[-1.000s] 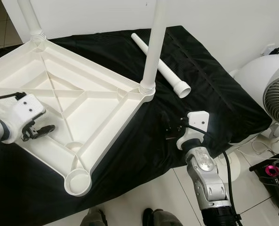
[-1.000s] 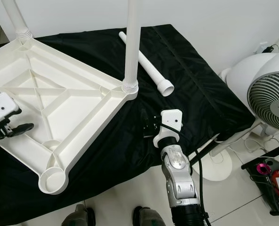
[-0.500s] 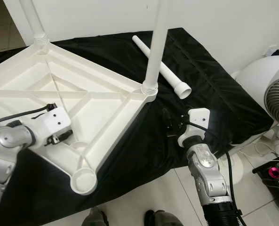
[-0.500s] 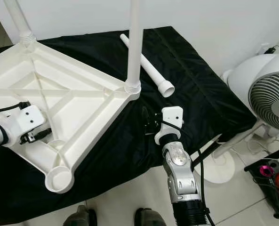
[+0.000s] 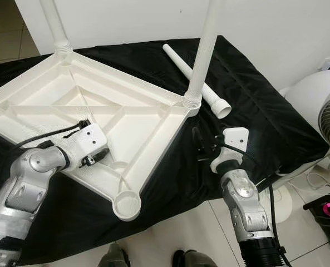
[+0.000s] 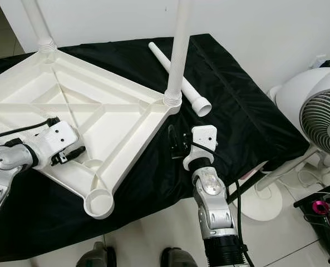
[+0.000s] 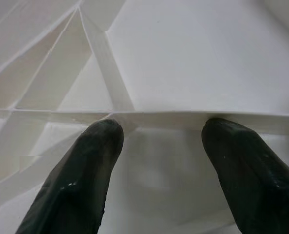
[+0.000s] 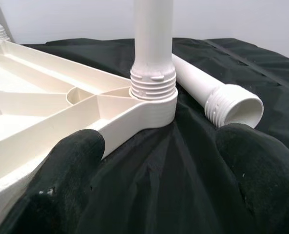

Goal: Building children table

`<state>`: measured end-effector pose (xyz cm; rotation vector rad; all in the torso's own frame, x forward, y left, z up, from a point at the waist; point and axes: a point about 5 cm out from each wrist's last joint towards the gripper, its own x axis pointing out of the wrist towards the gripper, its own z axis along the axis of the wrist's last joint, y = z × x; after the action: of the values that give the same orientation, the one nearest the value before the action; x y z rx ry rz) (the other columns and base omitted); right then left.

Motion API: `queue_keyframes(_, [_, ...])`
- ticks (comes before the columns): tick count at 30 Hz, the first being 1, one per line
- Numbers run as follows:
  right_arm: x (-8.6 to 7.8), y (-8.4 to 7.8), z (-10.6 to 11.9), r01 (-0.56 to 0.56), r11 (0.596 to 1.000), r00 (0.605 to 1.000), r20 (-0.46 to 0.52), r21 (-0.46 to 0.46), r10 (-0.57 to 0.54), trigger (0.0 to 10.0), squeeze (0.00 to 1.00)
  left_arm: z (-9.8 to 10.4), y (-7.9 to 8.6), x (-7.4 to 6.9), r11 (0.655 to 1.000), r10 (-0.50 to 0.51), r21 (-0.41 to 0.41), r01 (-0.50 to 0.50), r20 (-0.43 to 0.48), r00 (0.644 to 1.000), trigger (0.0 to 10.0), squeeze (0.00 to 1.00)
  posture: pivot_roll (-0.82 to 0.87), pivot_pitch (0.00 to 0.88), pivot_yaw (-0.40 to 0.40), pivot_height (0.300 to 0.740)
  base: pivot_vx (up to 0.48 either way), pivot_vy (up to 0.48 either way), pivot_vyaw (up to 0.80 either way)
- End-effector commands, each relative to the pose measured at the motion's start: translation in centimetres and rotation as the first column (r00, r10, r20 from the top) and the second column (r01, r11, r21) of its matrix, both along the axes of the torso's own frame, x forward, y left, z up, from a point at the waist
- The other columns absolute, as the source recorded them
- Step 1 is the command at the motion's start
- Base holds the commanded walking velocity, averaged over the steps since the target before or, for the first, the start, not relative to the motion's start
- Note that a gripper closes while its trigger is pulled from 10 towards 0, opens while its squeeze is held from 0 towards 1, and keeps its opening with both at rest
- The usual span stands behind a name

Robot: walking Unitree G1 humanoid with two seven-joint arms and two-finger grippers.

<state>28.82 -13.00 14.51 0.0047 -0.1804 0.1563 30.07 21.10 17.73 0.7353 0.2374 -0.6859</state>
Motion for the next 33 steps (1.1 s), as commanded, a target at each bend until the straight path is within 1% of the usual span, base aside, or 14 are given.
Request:
queue_keyframes(1, [-0.1, -0.1, -0.4, 0.007, 1.0, 1.0, -0.009, 0.006, -0.007, 10.0, 0.0, 1.6, 0.5, 0.2, 0.998, -0.042, -0.051, 0.043, 0.025, 0.999, 10.0, 0.0, -0.04, 0.1, -0.002, 0.74, 0.0, 0.0, 0.0])
queue_keyframes(3, [0.0, -0.1, -0.4, 0.006, 1.0, 1.0, -0.009, 0.006, -0.006, 10.0, 0.0, 1.8, 0.7, 0.3, 0.997, -0.047, -0.062, 0.049, 0.022, 0.999, 10.0, 0.0, -0.04, 0.1, -0.002, 0.74, 0.0, 0.0, 0.0])
queue_keyframes(4, [-0.1, -0.1, -0.4, 0.005, 1.0, 1.0, -0.009, 0.005, -0.005, 10.0, 0.0, 2.2, 1.0, 0.2, 0.993, -0.069, -0.096, 0.068, -0.001, 0.998, 10.0, 1.0, -0.04, 0.099, -0.001, 0.74, 0.0, 0.0, 0.0])
queue_keyframes(7, [-0.1, -0.1, -0.4, 0.004, 1.0, 1.0, -0.008, 0.004, -0.004, 10.0, 0.0, 2.5, 1.2, -0.6, 0.972, -0.175, -0.17, 0.16, -0.078, 0.981, 10.0, 1.0, -0.04, 0.095, -0.002, 0.74, 0.0, 0.0, 0.0])
queue_keyframes(10, [-0.1, -0.1, -0.5, 0.004, 1.0, 1.0, -0.008, -0.001, -0.004, 10.0, 0.0, 2.0, 1.4, -1.3, 0.958, -0.254, -0.173, 0.228, -0.144, 0.956, 10.0, 1.0, -0.04, 0.091, -0.001, 0.74, 0.0, 0.0, 0.0])
queue_keyframes(12, [-0.1, -0.1, -0.5, 0.004, 1.0, 1.0, -0.008, -0.001, -0.004, 10.0, 0.0, 2.0, 1.4, -1.3, 0.958, -0.256, -0.171, 0.23, -0.146, 0.956, 10.0, 1.0, -0.04, 0.091, -0.001, 0.74, 0.0, 0.0, 0.0])
queue_keyframes(13, [-0.1, -0.2, -0.5, 0.004, 1.0, 1.0, -0.008, -0.003, -0.004, 10.0, 0.0, 1.8, 1.3, -1.7, 0.951, -0.288, -0.173, 0.258, -0.178, 0.941, 10.0, 0.0, -0.04, 0.088, 0.0, 0.74, 0.0, 0.0, 0.0])
queue_keyframes(14, [-0.2, -0.2, -0.5, 0.004, 1.0, 1.0, -0.007, -0.005, -0.004, 10.0, 0.0, 1.5, 1.2, -2.2, 0.94, -0.327, -0.181, 0.291, -0.226, 0.917, 10.0, 0.0, -0.04, 0.088, 0.0, 0.74, 0.0, 0.0, 0.0])
queue_keyframes(15, [-0.2, -0.2, -0.5, 0.004, 1.0, 1.0, -0.007, -0.005, -0.004, 10.0, 0.0, 1.5, 1.2, -2.2, 0.94, -0.327, -0.181, 0.291, -0.226, 0.917, 10.0, 0.0, -0.04, 0.088, 0.0, 0.74, 0.0, 0.0, 0.0])
queue_keyframes(16, [-0.2, -0.2, -0.5, 0.004, 1.0, 1.0, -0.006, -0.008, -0.004, 10.0, 0.0, 1.3, 1.1, -2.7, 0.926, -0.366, -0.2, 0.32, -0.268, 0.891, 10.0, 0.0, -0.05, 0.087, 0.004, 0.74, 0.0, 0.0, 0.0])
queue_keyframes(19, [-0.4, -0.5, -0.6, 0.009, 1.0, 1.0, -0.006, -0.013, -0.009, 10.0, 0.0, 0.9, 0.9, -3.2, 0.911, -0.408, -0.204, 0.358, -0.319, 0.855, 10.0, 0.0, -0.06, 0.083, 0.008, 0.74, 0.0, 0.0, 0.0])
queue_keyframes(27, [-0.5, -0.6, -0.6, 0.012, 1.0, 1.0, -0.007, -0.018, -0.012, 10.0, 0.0, -0.1, 0.9, -3.5, 0.91, -0.414, -0.161, 0.382, -0.375, 0.829, 10.0, 0.0, -0.06, 0.079, 0.005, 0.74, 0.0, 0.0, 0.0])
queue_keyframes(29, [-0.5, -0.6, -0.6, 0.006, 1.0, 1.0, -0.005, -0.025, -0.006, 10.0, 0.0, -0.4, 1.0, -3.7, 0.904, -0.426, -0.16, 0.396, -0.407, 0.808, 10.0, 0.0, -0.06, 0.076, 0.001, 0.74, 0.0, 0.0, 0.0])
queue_keyframes(33, [-0.4, -0.6, -0.6, 0.003, 1.0, 1.0, -0.005, -0.028, -0.003, 10.0, 0.0, -0.5, 1.0, -3.8, 0.902, -0.429, -0.152, 0.404, -0.415, 0.802, 10.0, 0.0, -0.06, 0.069, 0.0, 0.74, 0.0, 0.0, 0.0])
